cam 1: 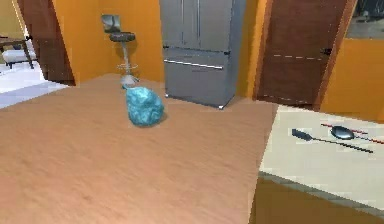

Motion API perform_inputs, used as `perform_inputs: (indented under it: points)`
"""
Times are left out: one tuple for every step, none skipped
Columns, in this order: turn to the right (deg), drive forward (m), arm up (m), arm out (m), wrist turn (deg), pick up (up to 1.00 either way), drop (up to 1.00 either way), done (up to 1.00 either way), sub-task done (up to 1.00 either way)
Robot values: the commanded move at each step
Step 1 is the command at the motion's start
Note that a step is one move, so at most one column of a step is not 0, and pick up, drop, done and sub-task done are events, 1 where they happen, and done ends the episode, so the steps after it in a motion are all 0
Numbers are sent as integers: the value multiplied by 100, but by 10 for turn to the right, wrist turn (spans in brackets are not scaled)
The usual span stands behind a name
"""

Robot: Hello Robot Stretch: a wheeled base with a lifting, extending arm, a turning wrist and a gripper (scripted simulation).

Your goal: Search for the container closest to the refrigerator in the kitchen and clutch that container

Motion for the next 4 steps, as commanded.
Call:
perform_inputs:
  points:
    - [0,60,0,0,0,0,0,0,0]
    - [240,0,0,0,0,0,0,0,0]
    - [0,60,0,0,0,0,0,0,0]
    - [240,0,0,0,0,0,0,0,0]
